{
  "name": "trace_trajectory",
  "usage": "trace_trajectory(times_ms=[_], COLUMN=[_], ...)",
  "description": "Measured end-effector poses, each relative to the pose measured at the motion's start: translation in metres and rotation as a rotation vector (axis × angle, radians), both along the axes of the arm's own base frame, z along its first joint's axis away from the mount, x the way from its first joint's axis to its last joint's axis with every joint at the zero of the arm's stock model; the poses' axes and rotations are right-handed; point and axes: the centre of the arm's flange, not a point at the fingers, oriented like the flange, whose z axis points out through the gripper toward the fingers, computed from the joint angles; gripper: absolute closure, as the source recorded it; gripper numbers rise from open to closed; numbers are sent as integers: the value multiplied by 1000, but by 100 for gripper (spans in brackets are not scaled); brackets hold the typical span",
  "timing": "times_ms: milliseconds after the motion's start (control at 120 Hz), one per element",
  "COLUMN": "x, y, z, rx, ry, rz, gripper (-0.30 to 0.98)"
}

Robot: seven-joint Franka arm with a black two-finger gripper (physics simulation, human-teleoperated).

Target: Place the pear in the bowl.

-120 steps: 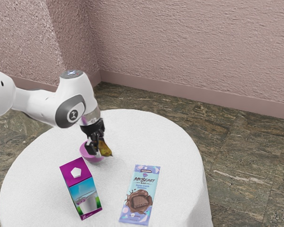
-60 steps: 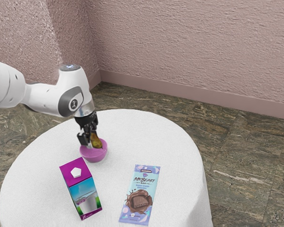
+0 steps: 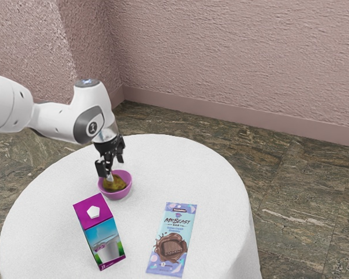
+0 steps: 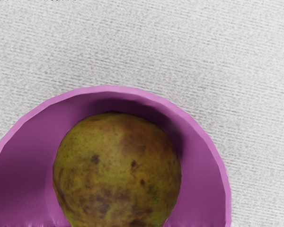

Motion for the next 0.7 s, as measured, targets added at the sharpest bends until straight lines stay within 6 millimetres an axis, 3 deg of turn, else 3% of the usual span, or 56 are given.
trace_trajectory(times_ms=[133,283,333,450,542,608,700], x=[-1,-2,4,30,27,16,2], y=[-8,-12,-15,-41,-57,-66,-70], z=[10,51,75,168,232,264,278], rx=[-3,9,20,53,81,90,80], ry=[0,-5,-22,-86,-106,-89,-34], rz=[-83,-288,-397,-668,-844,-957,-1083], gripper=[3,1,1,1,0,0,0])
